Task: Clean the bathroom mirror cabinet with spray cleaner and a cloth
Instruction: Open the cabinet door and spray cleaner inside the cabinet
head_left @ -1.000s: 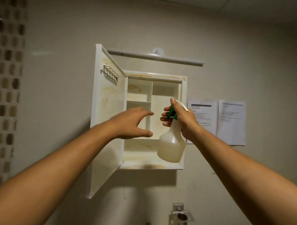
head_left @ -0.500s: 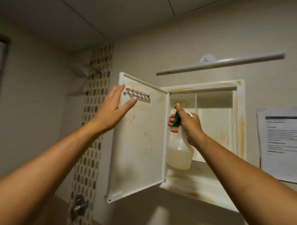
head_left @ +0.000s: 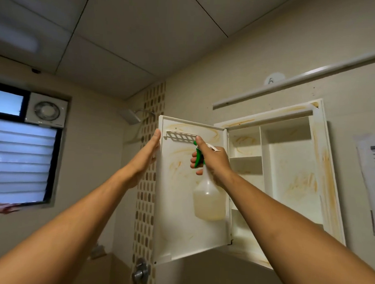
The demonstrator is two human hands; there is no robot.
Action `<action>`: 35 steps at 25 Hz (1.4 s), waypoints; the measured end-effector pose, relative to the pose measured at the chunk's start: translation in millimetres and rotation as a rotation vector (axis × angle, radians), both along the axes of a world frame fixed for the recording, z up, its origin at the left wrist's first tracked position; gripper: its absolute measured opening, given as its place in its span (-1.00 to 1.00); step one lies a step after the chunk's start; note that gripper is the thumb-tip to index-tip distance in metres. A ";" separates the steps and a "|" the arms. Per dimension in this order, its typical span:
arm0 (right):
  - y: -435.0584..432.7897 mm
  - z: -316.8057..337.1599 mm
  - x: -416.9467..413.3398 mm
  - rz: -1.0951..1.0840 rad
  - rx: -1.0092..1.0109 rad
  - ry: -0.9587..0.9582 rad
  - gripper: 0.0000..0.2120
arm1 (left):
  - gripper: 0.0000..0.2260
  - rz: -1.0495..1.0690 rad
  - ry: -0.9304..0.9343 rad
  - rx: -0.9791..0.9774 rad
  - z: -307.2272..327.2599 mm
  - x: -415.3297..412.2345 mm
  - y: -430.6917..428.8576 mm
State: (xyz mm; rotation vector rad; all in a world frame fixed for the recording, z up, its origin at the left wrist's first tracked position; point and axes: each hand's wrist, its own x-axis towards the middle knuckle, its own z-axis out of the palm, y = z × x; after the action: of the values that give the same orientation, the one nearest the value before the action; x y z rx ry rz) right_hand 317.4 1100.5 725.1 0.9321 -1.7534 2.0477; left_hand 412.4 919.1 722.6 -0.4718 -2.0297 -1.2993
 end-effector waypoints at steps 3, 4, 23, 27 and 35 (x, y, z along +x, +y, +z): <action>9.9 -3.3 -11.4 -0.083 0.007 -0.004 -0.46 | -0.49 0.000 -0.025 0.001 -3.4 -1.7 -2.4; 19.3 -5.2 -18.2 -0.144 -0.006 -0.019 -0.47 | -0.43 0.007 -0.039 -0.005 -5.7 -1.9 -3.7; 2.6 -155.8 -21.0 -0.119 0.162 -0.100 -0.53 | -0.34 0.063 -0.177 -0.012 -81.4 -39.0 -40.1; -2.8 -193.6 -20.2 -0.037 0.265 -0.141 -0.58 | -0.26 0.071 -0.189 -0.079 -85.3 -40.7 -50.0; 73.3 -224.3 -55.8 -0.339 0.146 -0.264 -0.58 | -0.08 0.273 -0.142 -0.278 -96.6 -57.3 -51.2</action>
State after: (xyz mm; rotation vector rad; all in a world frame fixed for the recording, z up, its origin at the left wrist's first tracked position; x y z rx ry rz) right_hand 261.6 1173.8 500.8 0.3736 -2.0534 1.9067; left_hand 355.1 867.9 626.0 -0.2181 -2.3130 -0.9150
